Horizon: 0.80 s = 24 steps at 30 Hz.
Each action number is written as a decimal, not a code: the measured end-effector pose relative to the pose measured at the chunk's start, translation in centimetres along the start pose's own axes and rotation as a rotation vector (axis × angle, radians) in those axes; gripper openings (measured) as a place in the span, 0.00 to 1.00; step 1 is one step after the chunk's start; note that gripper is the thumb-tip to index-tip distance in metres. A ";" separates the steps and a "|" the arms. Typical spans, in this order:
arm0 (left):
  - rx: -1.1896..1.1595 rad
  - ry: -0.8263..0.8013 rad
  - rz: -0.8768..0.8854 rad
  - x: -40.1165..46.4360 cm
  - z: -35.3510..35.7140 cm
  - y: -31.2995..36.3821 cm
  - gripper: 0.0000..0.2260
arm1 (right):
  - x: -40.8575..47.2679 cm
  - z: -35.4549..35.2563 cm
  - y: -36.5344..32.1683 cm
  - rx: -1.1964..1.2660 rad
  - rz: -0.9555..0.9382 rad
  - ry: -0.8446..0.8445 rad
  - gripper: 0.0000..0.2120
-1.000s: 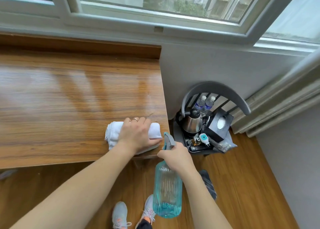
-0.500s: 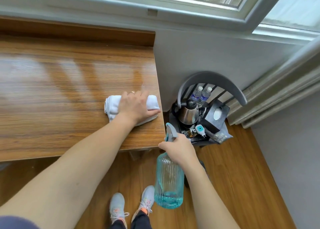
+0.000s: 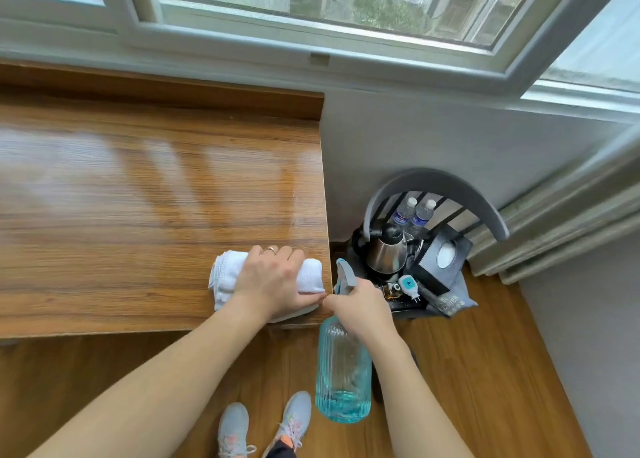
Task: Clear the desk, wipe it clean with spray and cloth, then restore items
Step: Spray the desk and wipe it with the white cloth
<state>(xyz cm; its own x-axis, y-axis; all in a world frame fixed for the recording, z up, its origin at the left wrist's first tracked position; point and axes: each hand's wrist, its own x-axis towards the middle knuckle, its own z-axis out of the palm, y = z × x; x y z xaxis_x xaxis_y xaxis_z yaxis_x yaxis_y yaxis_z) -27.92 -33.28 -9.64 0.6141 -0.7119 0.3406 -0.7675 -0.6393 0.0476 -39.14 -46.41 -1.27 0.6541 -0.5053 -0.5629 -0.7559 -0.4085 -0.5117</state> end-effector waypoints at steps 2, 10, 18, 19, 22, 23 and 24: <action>0.005 0.010 -0.001 0.5 0.4 -0.1 0.31 | 0.8 -0.4 -0.3 -0.003 0.001 0.000 0.08; 0.067 -0.100 -0.124 6.9 1.8 -1.4 0.36 | 3.2 -1.6 0.0 -0.010 -0.014 0.007 0.05; 0.106 -0.225 -0.186 11.4 2.4 -2.1 0.36 | 3.3 -2.4 1.3 -0.058 -0.052 0.008 0.07; 0.108 -0.221 -0.198 11.1 2.2 -1.9 0.36 | 3.5 -2.6 1.5 -0.061 -0.046 0.003 0.07; 0.124 -0.193 -0.234 10.1 1.6 -1.2 0.35 | 4.1 -3.4 1.6 -0.072 -0.039 0.000 0.06; 0.127 -0.185 -0.236 9.6 1.5 -0.8 0.35 | 4.3 -3.7 1.6 -0.075 -0.040 -0.001 0.06; 0.127 -0.176 -0.228 8.9 1.4 -0.4 0.35 | 4.6 -4.0 1.5 -0.079 -0.041 -0.001 0.06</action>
<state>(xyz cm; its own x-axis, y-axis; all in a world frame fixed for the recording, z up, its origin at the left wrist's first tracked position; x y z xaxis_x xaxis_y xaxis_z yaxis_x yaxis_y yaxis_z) -21.85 -39.77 -7.96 0.7984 -0.5786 0.1664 -0.5844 -0.8113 -0.0171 -37.38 -52.33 -2.00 0.6848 -0.4860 -0.5430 -0.7281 -0.4877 -0.4817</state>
